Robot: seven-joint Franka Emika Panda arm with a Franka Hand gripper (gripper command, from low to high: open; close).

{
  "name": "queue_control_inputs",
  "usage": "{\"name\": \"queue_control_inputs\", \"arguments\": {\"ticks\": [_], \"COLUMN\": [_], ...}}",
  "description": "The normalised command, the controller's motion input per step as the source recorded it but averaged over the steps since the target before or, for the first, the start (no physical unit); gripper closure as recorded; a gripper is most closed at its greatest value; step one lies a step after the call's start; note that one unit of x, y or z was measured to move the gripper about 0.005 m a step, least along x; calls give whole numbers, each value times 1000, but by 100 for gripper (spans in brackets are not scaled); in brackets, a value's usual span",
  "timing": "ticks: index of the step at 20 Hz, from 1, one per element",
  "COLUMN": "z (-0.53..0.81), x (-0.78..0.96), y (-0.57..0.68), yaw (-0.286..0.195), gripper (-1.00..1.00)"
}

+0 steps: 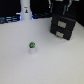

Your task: Open the kcup holder, insert the kcup into the holder, and close the kcup holder

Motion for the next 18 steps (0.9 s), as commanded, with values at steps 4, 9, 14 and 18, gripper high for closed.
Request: {"name": "queue_control_inputs", "arguments": {"ticks": [4,9,14,18], "z": [-206,-267,-259,-246], "x": [-22,-3,0,-51], "y": [601,501,468,404], "yaw": [-150,-124,-119,-103], "gripper": [-100,-100,-100,-100]}}
